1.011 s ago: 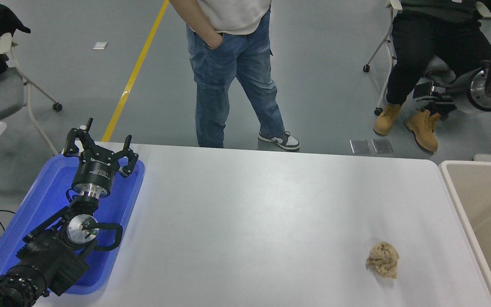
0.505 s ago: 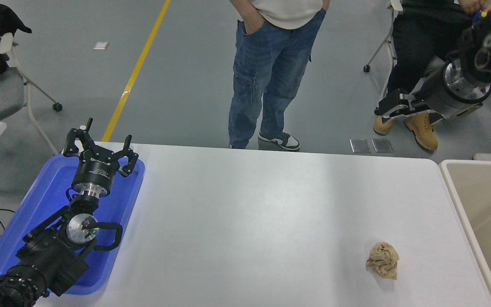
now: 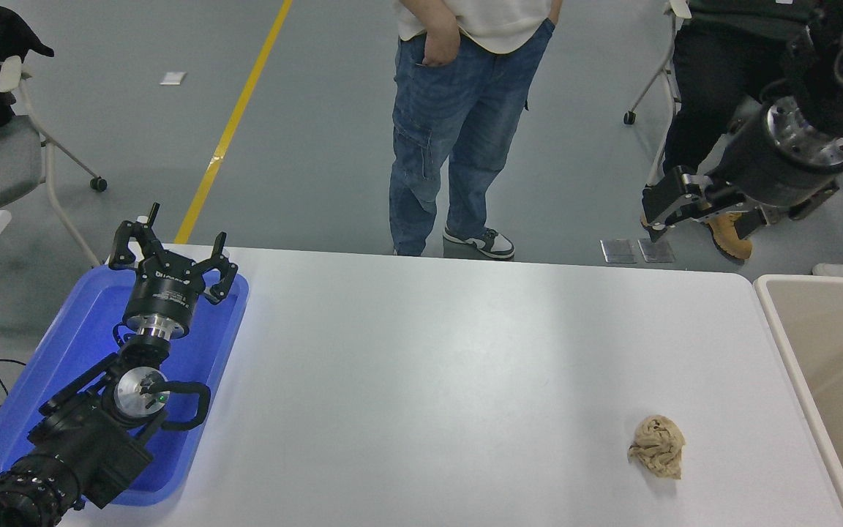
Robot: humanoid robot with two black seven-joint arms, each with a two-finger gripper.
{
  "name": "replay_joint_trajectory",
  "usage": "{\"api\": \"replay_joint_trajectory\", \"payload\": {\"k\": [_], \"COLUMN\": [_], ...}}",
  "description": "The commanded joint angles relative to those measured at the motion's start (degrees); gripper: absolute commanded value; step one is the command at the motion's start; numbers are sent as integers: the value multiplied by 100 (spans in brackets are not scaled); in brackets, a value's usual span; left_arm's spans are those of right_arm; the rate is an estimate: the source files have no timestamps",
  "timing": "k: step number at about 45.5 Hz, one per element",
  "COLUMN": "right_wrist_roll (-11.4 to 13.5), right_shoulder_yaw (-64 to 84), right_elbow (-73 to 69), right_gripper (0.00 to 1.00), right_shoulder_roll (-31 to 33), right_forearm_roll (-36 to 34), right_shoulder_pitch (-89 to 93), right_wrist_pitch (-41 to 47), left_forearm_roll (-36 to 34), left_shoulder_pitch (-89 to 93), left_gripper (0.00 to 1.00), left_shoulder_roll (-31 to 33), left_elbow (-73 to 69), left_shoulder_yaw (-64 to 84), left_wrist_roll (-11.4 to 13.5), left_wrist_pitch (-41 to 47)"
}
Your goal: Pick up foil plate and place in dustbin
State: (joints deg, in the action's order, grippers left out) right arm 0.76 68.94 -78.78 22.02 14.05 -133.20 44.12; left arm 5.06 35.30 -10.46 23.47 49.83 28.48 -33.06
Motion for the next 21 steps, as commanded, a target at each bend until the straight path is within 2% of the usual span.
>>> {"api": "replay_joint_trajectory", "payload": {"k": [1, 21], "right_wrist_roll": [-5, 3], "right_shoulder_yaw": [-56, -206], "right_elbow": [-235, -244], "right_gripper": [100, 100], "right_shoulder_roll": [30, -14], "right_forearm_roll": [-25, -34], "right_shoulder_pitch": [-118, -101], "right_wrist_pitch": [88, 88], "left_forearm_roll": [-5, 4], "left_shoulder_pitch": [-5, -5], "left_gripper": [100, 100], "left_shoulder_roll": [0, 0], "left_elbow": [0, 0], "left_shoulder_yaw": [0, 0], "left_wrist_roll": [-1, 8], "left_wrist_pitch": [-8, 1]}}
